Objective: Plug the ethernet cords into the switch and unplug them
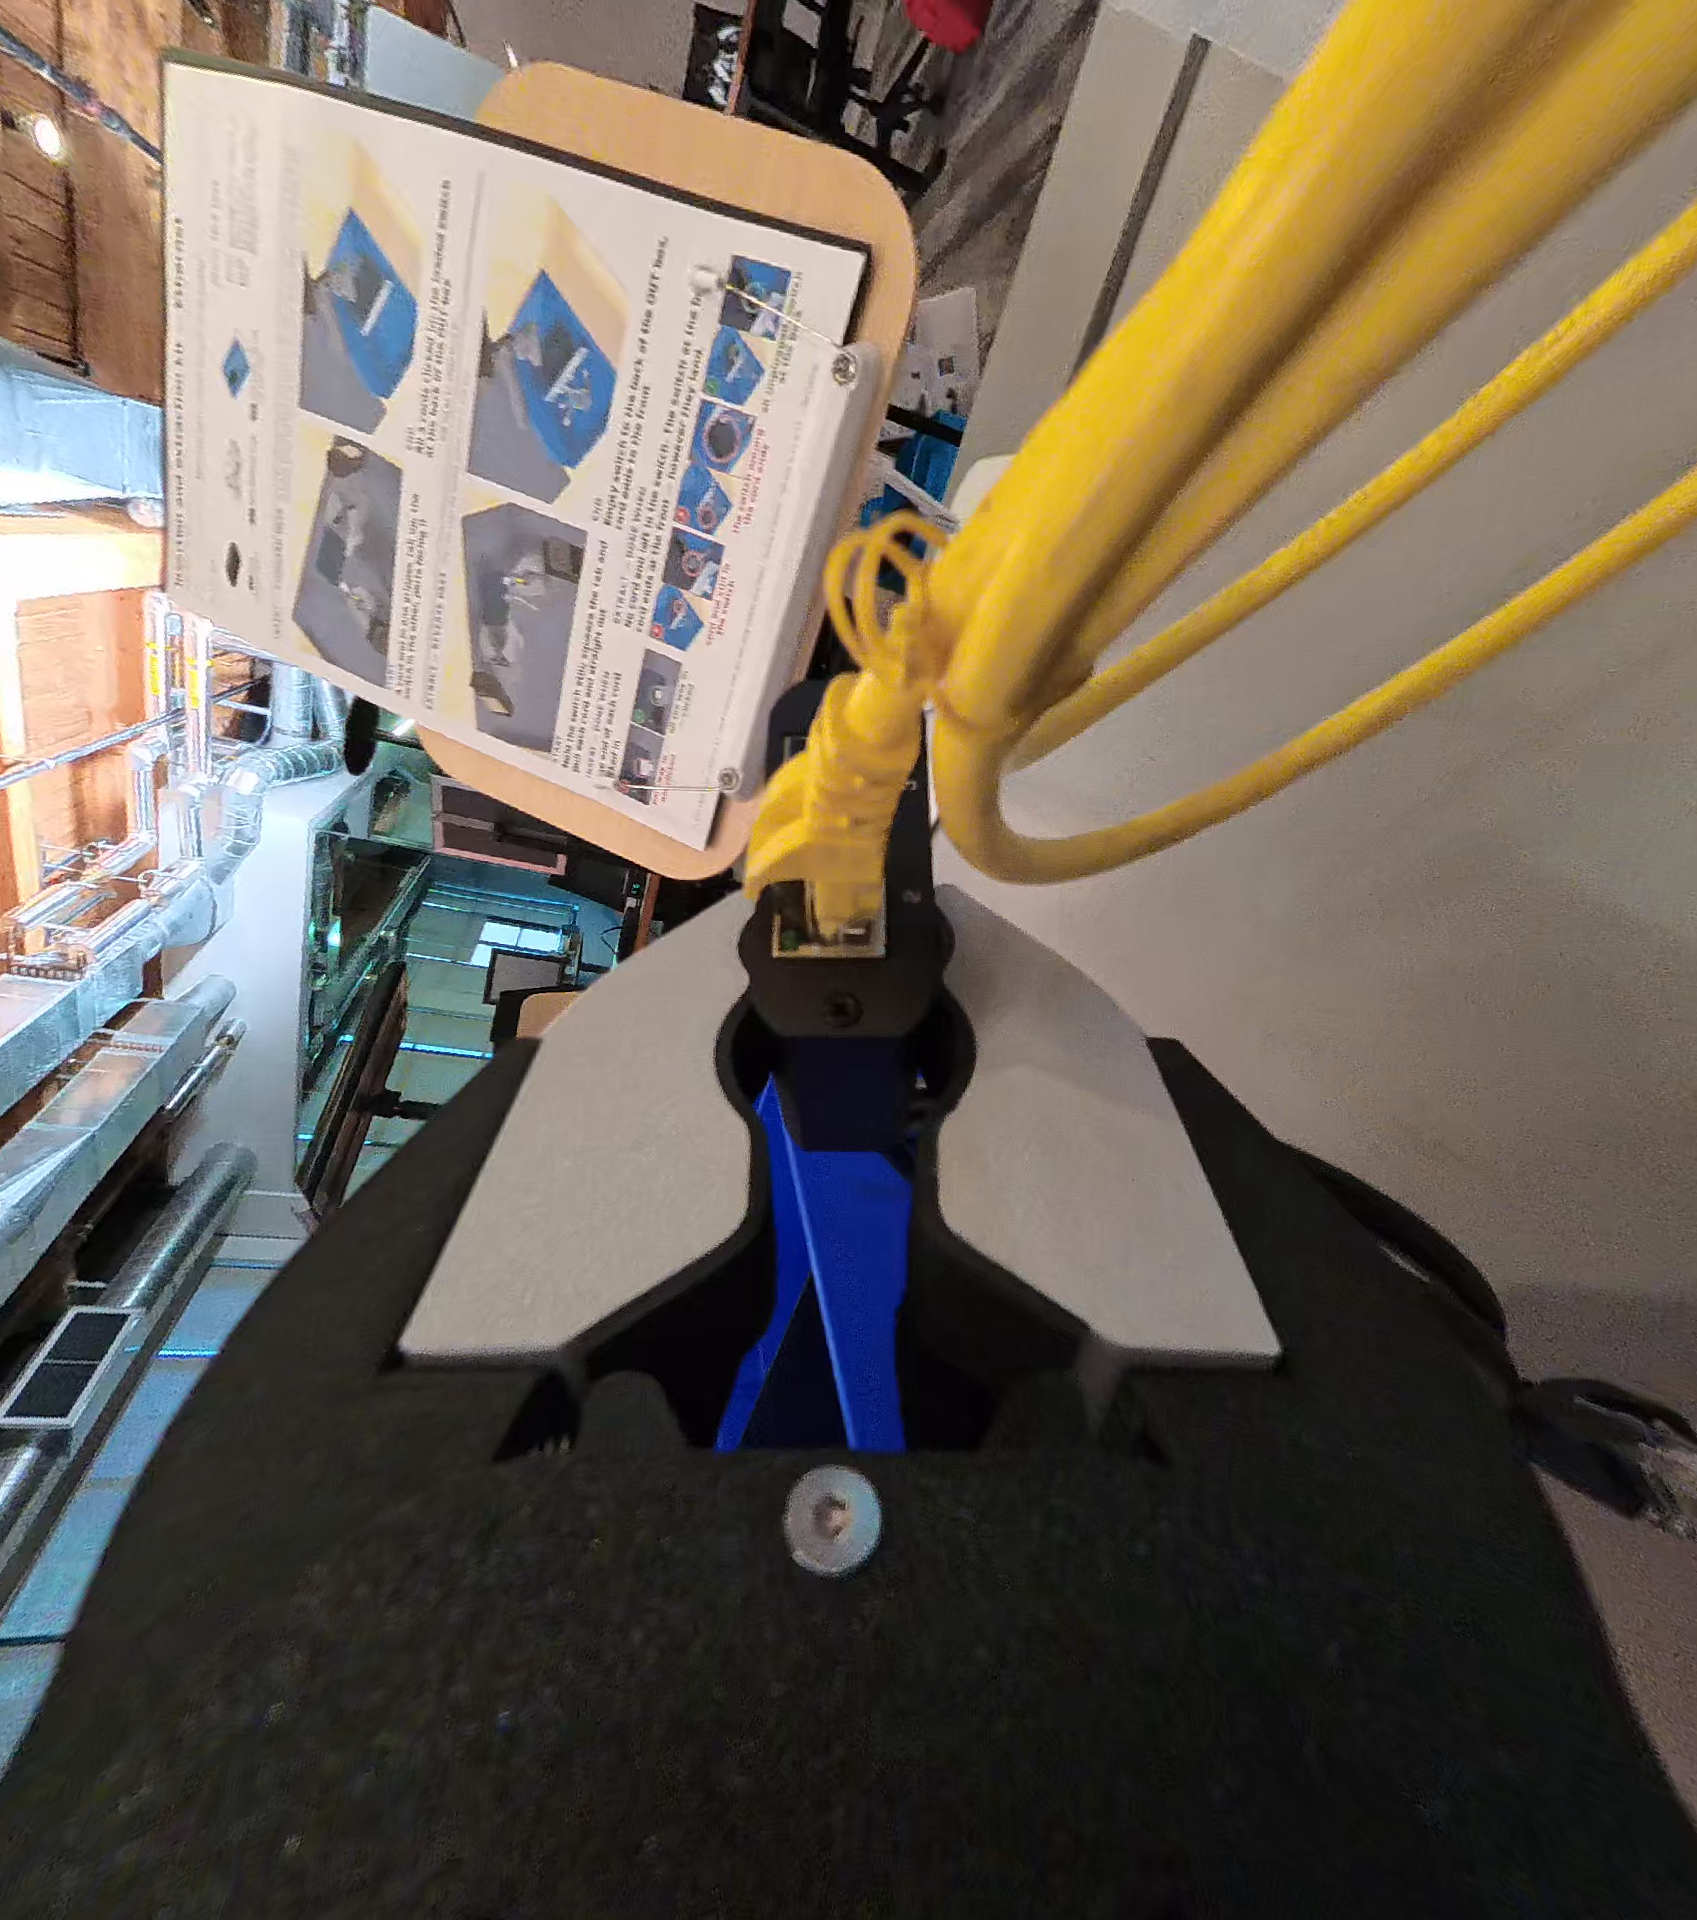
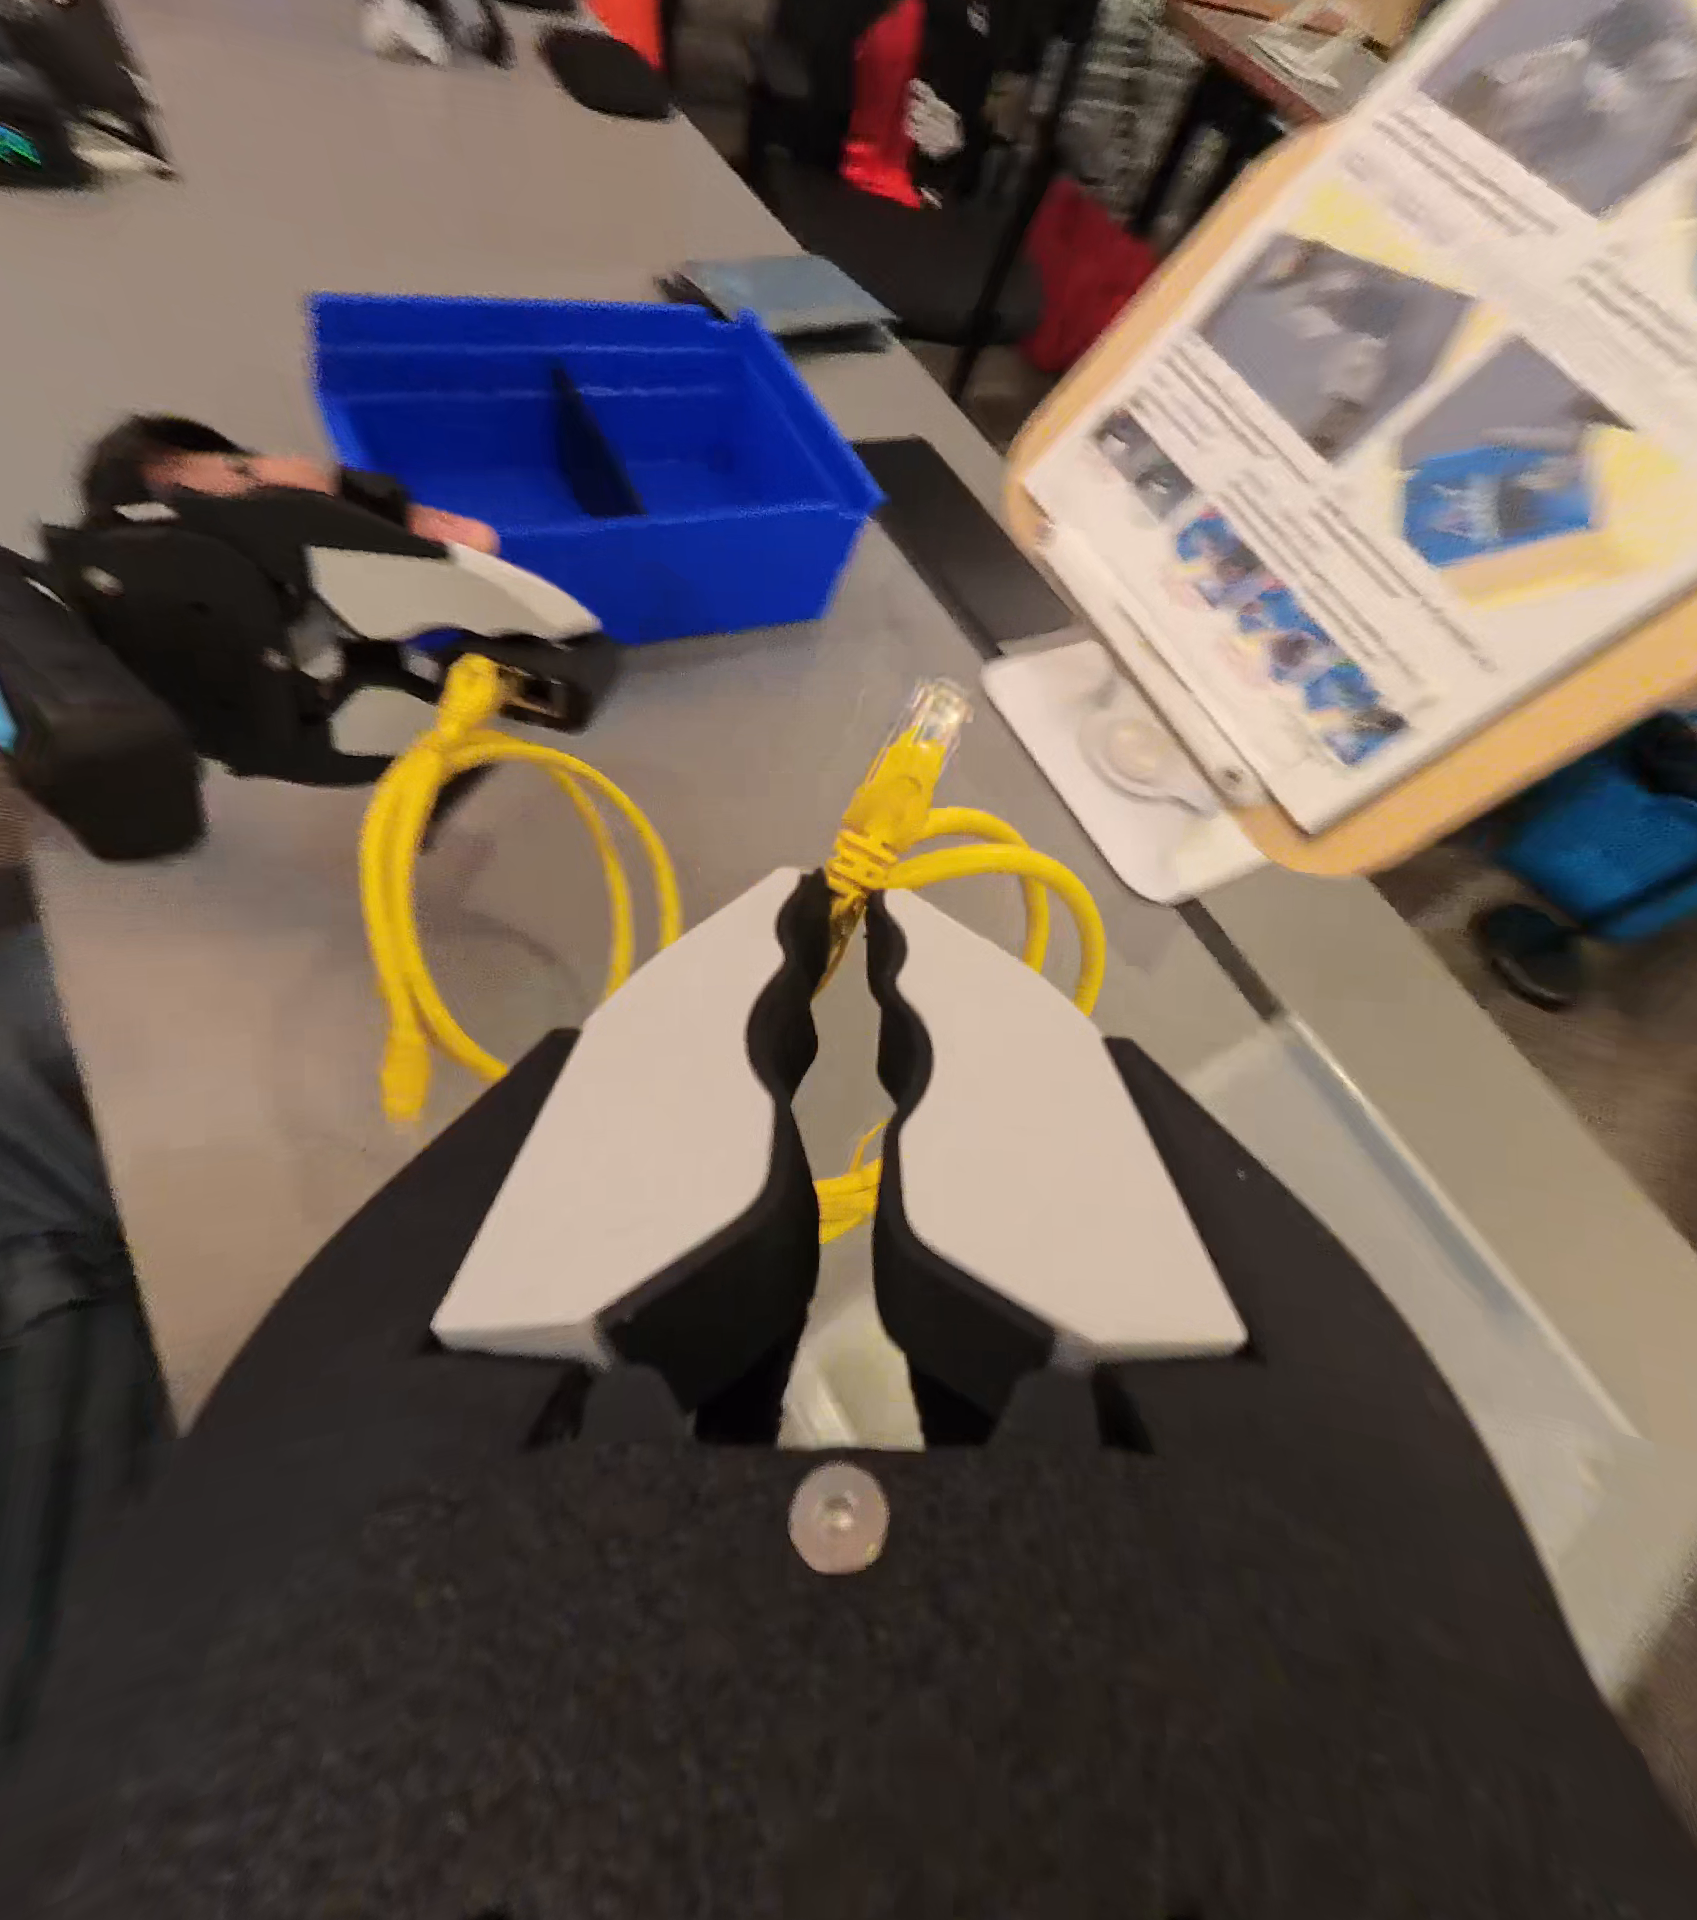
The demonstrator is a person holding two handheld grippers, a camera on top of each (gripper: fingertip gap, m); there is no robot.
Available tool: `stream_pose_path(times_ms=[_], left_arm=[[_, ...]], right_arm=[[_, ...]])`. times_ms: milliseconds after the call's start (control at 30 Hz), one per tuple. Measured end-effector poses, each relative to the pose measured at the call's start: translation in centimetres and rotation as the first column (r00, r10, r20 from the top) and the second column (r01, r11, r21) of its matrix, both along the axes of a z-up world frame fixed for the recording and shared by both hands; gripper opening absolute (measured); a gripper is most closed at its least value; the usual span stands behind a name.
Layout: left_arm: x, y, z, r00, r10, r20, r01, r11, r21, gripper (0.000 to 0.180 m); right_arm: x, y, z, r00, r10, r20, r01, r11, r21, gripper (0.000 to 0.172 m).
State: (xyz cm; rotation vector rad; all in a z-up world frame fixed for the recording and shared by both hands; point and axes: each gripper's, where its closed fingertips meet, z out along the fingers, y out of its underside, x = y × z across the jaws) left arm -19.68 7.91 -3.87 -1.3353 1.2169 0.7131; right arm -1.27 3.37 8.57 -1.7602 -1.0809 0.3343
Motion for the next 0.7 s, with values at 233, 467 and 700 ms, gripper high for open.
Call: stream_pose_path(times_ms=[233,467,700], left_arm=[[1.5,-0.3,-0.9,0.999,-0.044,-0.008,0.044,0.998,-0.038,0.025],[1.4,-0.4,-1.1,0.999,-0.031,-0.044,0.030,0.999,-0.037,0.025],[1.0,-0.6,-1.0,0.999,-0.038,-0.022,0.038,0.999,-0.028,0.025]], right_arm=[[10.6,2.7,-8.1,0.902,-0.301,0.309,0.327,0.944,-0.034,0.007],[11.7,5.7,-21.2,0.851,-0.250,0.461,0.371,0.908,-0.192,0.009],[9.4,6.3,-15.2,0.935,-0.276,0.223,0.307,0.944,-0.118,0.021]])
